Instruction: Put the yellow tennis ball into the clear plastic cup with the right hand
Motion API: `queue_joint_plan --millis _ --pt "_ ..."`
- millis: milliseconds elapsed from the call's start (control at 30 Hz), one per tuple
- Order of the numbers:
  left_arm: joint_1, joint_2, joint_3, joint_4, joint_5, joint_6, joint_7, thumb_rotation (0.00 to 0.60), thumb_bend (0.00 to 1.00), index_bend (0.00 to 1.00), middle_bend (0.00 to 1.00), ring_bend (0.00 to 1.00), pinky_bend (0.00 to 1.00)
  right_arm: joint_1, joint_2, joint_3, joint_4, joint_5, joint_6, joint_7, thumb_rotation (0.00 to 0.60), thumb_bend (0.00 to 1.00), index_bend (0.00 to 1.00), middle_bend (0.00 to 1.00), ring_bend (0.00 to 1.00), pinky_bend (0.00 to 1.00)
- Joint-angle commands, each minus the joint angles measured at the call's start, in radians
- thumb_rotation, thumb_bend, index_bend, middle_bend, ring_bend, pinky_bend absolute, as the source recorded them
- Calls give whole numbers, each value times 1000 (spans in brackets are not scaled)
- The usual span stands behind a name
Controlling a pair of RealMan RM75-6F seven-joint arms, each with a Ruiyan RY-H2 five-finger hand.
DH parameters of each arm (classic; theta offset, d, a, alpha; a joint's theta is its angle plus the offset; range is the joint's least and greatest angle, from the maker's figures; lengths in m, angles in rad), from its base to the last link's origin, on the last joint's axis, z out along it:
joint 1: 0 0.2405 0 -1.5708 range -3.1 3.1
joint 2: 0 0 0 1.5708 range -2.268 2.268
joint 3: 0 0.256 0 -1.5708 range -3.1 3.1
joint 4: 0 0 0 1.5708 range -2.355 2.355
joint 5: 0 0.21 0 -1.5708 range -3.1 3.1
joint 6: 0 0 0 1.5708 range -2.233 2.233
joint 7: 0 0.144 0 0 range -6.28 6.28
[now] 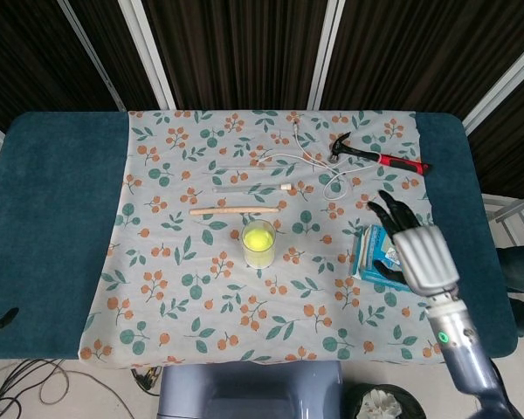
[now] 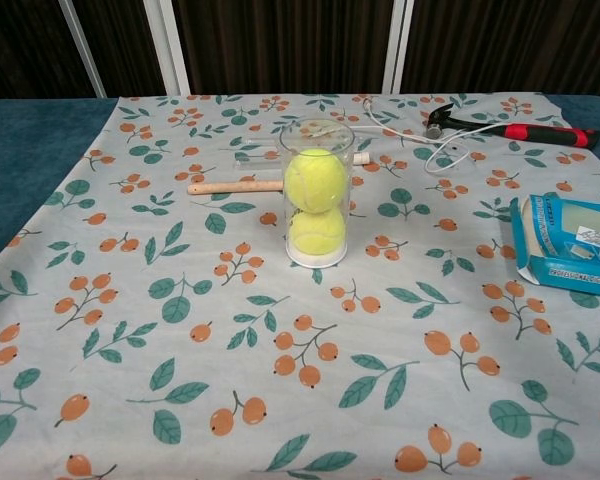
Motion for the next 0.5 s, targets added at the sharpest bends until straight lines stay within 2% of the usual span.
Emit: queue_joint_plan --millis 33,67,200,267,500 --pt "1 0 1 0 1 1 0 600 21 129 0 0 0 -205 -9 -159 118 -194 182 143 600 255 145 71 143 118" --pt "1 1 1 0 0 1 -1 600 21 129 0 0 0 -229 -22 -172 142 -208 201 154 600 255 143 69 132 51" --pt "2 6 1 0 -1 -1 -7 600 22 129 0 0 0 -307 -73 -201 266 -243 249 163 600 255 110 44 84 24" --pt "1 7 3 0 1 -3 -8 600 21 128 0 0 0 -330 -96 -196 321 -242 258 154 600 254 87 28 65 8" --pt "-5 5 12 -2 16 -14 6 600 21 128 0 0 0 -348 -124 -154 386 -260 247 106 600 254 70 21 53 0"
